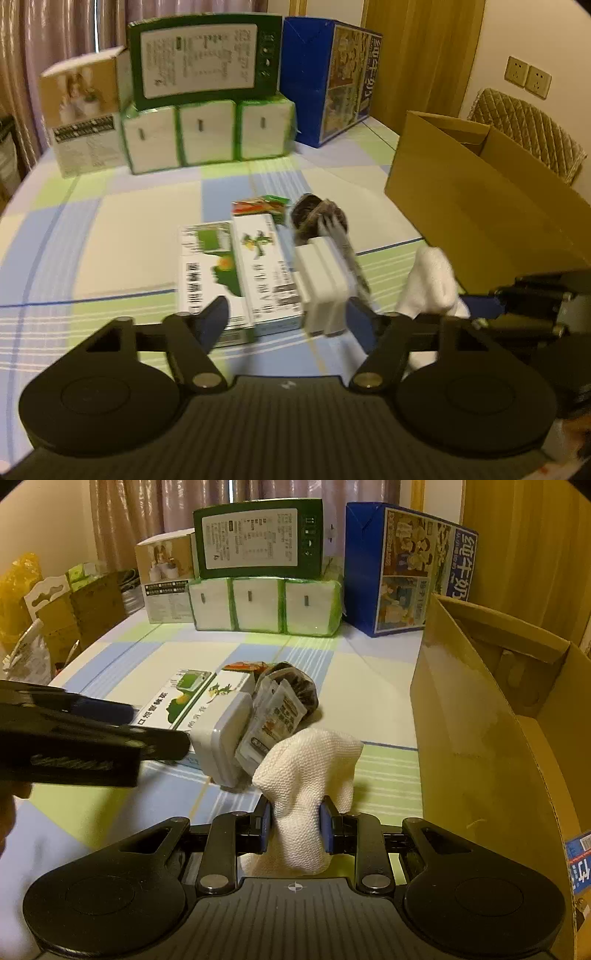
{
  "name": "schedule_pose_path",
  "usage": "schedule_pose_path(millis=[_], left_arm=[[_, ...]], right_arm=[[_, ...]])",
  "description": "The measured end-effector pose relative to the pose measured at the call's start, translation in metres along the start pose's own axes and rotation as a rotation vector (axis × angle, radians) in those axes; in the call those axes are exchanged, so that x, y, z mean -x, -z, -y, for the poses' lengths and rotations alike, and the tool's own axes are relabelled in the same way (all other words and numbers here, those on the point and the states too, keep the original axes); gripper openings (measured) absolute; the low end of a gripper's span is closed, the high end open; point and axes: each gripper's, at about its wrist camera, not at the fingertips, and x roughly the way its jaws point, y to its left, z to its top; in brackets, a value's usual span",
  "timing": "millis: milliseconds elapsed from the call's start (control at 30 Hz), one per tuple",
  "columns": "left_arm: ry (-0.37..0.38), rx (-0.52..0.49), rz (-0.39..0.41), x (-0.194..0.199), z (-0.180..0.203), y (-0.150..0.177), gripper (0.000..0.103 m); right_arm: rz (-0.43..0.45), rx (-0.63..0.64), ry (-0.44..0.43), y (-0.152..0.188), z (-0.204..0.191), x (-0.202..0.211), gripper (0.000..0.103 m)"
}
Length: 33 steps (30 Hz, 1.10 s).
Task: Organize objects
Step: 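Grasp the white sock with the right tool while the left tool grasps the white charger, then carry the sock and the charger over the cardboard box with both tools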
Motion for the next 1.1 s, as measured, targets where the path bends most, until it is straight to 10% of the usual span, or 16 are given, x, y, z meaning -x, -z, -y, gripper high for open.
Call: schedule_pose_path(millis=[600,1100], left_arm=[[-0.013,-0.038,-0.023,-0.023,0.025,-0.003,0.023],[-0.071,-0.099,-0.053,0.035,0.030,0.049,0.036]], right_arm=[[-0.004,-0.008,-0.045,0.002,0.000,0.002,0.024],[-0.010,-0.006,-0.068,0.013,-0.011,0.019,0.024]])
